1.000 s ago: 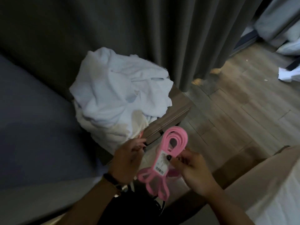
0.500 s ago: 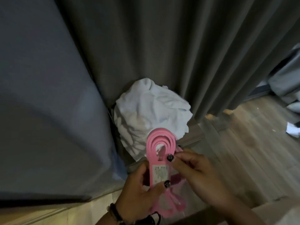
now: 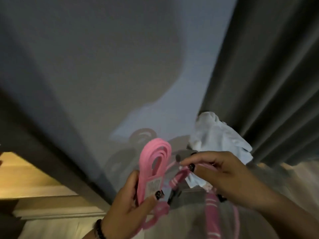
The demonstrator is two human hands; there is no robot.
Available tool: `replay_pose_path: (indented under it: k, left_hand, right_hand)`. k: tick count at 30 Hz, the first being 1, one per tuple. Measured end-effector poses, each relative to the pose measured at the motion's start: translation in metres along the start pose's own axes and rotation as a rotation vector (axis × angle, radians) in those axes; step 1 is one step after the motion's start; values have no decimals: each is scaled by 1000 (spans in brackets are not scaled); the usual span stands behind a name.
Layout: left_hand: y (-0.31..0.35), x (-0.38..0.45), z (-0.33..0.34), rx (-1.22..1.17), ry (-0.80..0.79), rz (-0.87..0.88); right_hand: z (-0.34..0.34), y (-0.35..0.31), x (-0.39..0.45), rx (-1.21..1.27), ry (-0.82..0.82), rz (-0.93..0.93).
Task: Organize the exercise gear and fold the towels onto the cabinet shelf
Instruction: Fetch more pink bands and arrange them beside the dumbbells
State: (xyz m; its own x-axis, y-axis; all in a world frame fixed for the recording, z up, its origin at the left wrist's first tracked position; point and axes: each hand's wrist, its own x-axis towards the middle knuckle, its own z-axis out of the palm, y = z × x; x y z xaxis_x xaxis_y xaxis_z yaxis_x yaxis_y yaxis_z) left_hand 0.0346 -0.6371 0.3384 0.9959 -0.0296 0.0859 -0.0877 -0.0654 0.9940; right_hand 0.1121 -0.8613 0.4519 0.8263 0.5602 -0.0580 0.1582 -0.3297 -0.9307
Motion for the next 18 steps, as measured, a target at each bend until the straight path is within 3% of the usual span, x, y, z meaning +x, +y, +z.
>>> replay_pose_path:
  k: [6,9,13,18]
  left_hand:
    - [22,-30,-71,-58,170,43]
    - [28,-57,-111,-64,298,-17]
    - [40,-84,-161,-108,622,-109]
    - [42,-116,-225,-125,888,-173]
  right_hand:
    - [69,-60,49,-42,-318,-15]
    - [118,-83,78,-45,-445,-64]
    - [187,-108,119,58,-617,-103]
    - [286,-132,164,63,-791,-157]
